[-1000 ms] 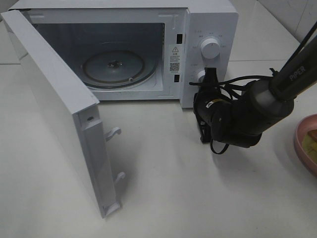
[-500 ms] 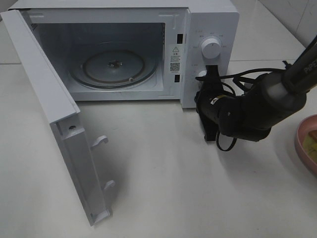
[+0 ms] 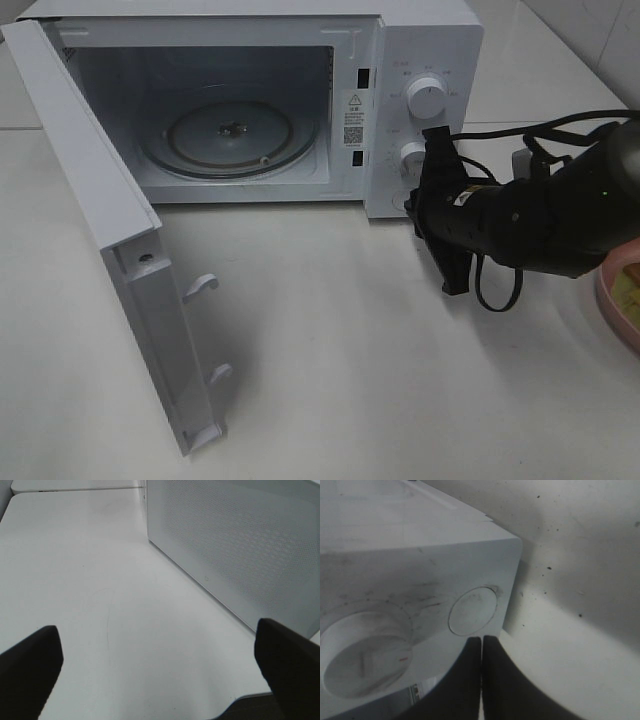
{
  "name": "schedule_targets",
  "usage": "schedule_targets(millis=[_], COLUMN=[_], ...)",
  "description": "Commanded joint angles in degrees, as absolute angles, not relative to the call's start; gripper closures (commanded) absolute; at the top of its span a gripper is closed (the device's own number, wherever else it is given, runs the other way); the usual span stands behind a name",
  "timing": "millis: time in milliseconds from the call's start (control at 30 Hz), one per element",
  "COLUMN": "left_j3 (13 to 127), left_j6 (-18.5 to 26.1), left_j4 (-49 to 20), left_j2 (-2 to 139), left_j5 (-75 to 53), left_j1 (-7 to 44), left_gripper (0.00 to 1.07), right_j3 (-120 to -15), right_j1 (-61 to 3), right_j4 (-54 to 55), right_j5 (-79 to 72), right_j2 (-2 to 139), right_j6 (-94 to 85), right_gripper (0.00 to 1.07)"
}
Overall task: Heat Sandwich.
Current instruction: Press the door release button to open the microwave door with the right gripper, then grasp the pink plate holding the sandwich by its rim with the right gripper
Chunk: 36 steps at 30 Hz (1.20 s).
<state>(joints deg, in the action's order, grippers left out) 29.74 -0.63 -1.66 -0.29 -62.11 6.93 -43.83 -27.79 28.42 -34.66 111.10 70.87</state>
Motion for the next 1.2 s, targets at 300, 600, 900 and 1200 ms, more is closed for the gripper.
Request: schedule_targets(millis=[300, 600, 900, 1200], left_j3=[29.62, 29.62, 29.62, 29.62], left_j6=[-0.97, -0.97, -0.97, -0.97], left_j4=[-1.89, -1.89, -1.89, -1.89], left_j2=[-1.6, -1.6, -1.6, -1.6], left_j5=[-61.31, -61.31, -61.31, -61.31], left_j1=[6.82, 6.82, 6.82, 6.82], left_gripper=[0.07, 0.07, 0.07, 0.07], right_j3=[-41.48, -41.48, -41.54, -41.54], right_j1=[-27.33, -27.27, -27.27, -27.27], right_j4=[27.79, 26.24, 15.41, 1.95], right_j5=[-14.84, -0.74, 13.24, 27.44], right_j2=[101.18, 95.8, 90.53, 84.51], right_j6=[47.5, 16.1, 3.21, 3.27], right_gripper=[1.0, 0.97, 0.94, 0.93])
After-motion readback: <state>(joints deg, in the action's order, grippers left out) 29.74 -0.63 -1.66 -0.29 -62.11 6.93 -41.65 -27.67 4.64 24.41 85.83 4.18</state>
